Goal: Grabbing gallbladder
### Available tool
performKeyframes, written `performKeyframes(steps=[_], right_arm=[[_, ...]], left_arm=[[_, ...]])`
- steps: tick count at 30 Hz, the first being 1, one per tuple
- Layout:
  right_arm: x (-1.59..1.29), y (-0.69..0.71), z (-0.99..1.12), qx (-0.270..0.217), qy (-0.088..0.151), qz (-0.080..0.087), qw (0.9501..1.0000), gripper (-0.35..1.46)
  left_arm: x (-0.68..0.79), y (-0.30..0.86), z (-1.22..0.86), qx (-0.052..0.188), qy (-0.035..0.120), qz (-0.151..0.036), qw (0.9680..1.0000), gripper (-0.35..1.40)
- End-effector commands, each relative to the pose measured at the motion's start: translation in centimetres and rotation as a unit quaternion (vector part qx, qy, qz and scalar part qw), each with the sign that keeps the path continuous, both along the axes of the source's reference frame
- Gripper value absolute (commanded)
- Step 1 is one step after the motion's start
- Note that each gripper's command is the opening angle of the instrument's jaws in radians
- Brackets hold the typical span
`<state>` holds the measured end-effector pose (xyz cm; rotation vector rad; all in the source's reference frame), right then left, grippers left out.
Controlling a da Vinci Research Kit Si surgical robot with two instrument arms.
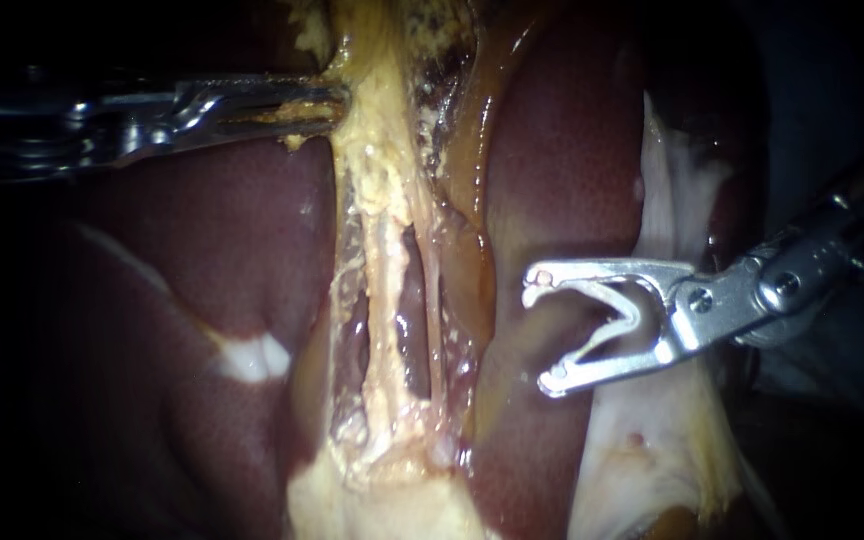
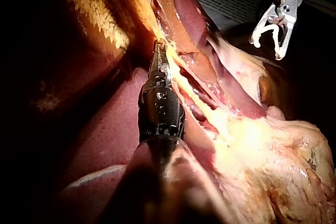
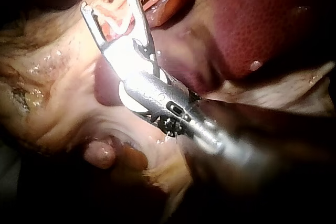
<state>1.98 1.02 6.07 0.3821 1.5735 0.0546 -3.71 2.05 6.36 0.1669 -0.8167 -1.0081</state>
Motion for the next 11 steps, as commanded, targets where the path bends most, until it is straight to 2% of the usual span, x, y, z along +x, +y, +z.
performKeyframes(steps=[1,11], right_arm=[[0.0,0.0,0.0,0.0,0.0,0.0,1.0,0.45],[0.0,0.0,0.01,0.0,0.0,0.0,1.0,0.45]], left_arm=[[0.0,0.0,0.0,0.0,0.001,-0.001,1.0,-0.35],[0.0,-0.02,0.0,0.0,0.005,-0.007,1.0,-0.35]])
